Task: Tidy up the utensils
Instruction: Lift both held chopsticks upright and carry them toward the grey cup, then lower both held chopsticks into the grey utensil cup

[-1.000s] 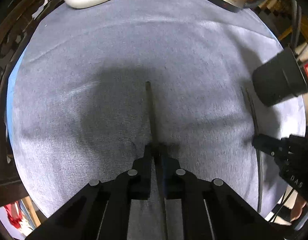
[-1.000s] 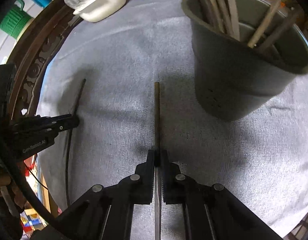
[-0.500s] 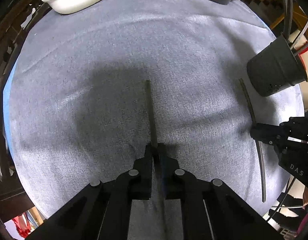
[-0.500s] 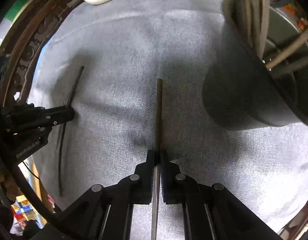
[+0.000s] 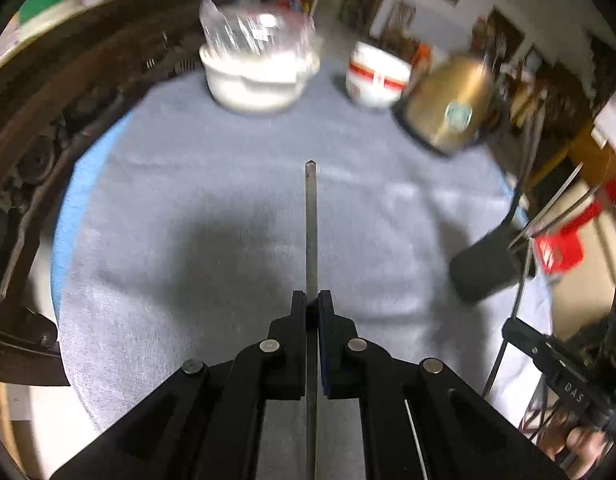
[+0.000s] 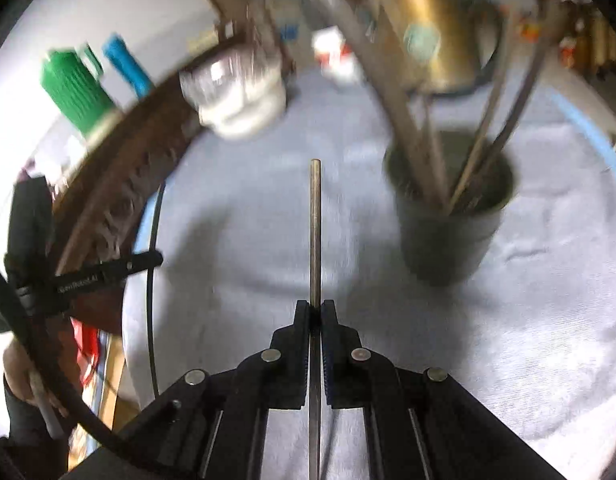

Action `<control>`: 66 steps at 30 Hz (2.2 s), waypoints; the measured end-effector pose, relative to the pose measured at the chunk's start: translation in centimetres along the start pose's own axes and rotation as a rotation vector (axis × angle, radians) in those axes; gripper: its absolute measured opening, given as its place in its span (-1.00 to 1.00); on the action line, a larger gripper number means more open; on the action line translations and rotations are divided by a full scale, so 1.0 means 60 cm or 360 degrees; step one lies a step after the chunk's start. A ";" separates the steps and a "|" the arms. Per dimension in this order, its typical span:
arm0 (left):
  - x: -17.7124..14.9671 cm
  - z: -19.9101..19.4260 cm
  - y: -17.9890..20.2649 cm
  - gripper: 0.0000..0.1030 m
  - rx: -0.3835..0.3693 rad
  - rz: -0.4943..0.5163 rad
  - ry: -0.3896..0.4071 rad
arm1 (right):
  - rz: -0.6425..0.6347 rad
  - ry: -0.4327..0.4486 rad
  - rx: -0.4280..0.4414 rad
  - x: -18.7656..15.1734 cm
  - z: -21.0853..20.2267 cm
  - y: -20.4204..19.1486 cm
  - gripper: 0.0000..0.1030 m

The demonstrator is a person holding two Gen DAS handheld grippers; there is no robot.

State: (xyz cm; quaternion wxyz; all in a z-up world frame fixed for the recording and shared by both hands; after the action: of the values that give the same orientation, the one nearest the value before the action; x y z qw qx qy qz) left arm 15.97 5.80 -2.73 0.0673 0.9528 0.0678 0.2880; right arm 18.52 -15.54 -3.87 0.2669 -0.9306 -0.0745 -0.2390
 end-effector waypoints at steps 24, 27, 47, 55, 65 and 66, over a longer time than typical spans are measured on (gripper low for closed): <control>-0.014 -0.049 0.009 -0.89 0.0364 0.0043 0.0806 | -0.0157 0.0865 -0.0289 -0.014 -0.125 0.011 -0.88; -0.027 -0.067 0.004 -0.88 0.0379 0.0043 0.0840 | -0.0173 0.0879 -0.0286 -0.028 -0.139 0.010 -0.88; -0.090 -0.143 -0.005 -0.85 0.0250 0.0009 0.0853 | -0.0057 0.0883 -0.0294 -0.089 -0.225 0.028 -0.87; -0.080 -0.152 -0.008 -0.87 0.0212 -0.0052 0.0846 | -0.0007 0.0935 -0.0286 -0.085 -0.240 0.036 -0.88; -0.063 -0.172 -0.002 -0.87 0.0184 -0.0082 0.0882 | 0.0016 0.0984 -0.0245 -0.078 -0.259 0.041 -0.88; -0.061 -0.171 -0.002 -0.87 0.0179 -0.0084 0.0880 | 0.0017 0.0989 -0.0242 -0.077 -0.260 0.041 -0.88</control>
State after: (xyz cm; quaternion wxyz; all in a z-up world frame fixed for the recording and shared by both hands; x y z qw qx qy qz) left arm 7.19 6.21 3.76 0.0007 0.8383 0.1241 0.5309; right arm 8.82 -25.99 4.37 0.2078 -0.8308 0.0334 -0.5152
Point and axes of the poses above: each gripper's, at about its wrist camera, not at the fingertips, and z roughly the way its jaws point, y to its right, x to its top, the point moved 6 cm from there along z, roughly the way its jaws point, and after that the axes turned 10 degrees about z, right-handed, at the moved point
